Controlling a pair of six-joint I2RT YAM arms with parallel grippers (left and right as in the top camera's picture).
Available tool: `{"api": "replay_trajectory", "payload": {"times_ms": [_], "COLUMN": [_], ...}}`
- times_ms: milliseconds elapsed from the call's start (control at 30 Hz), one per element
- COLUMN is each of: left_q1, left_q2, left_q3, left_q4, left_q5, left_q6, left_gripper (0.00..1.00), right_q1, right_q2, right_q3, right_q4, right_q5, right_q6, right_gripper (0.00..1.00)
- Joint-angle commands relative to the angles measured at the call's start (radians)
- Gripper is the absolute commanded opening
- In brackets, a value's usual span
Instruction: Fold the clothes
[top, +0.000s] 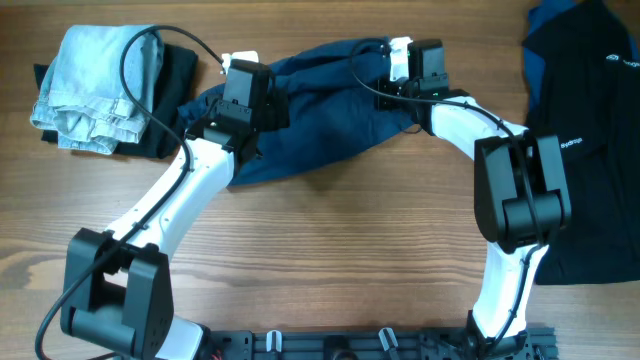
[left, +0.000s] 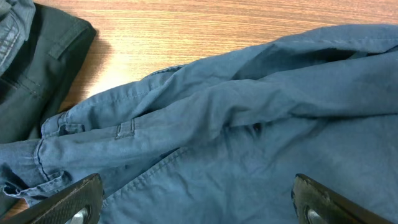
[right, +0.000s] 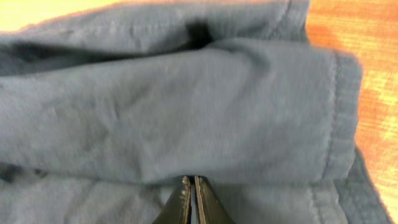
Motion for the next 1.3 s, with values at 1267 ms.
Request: {"api": "replay_trajectory", "payload": {"times_ms": [1267], "left_q1": [0.174], "left_q2": [0.463], "left_q3": [0.736], "left_q4": [-0.576], "left_q5": [0.305], "left_q6": [0.007], "left_gripper": [0.97], "right_q1": [0.053], "right_q2": [0.217], "right_q3": [0.996], "right_q4": [-1.114], "right_q5": [-0.053], "right_q6": [-0.073], "right_gripper": [0.27]}}
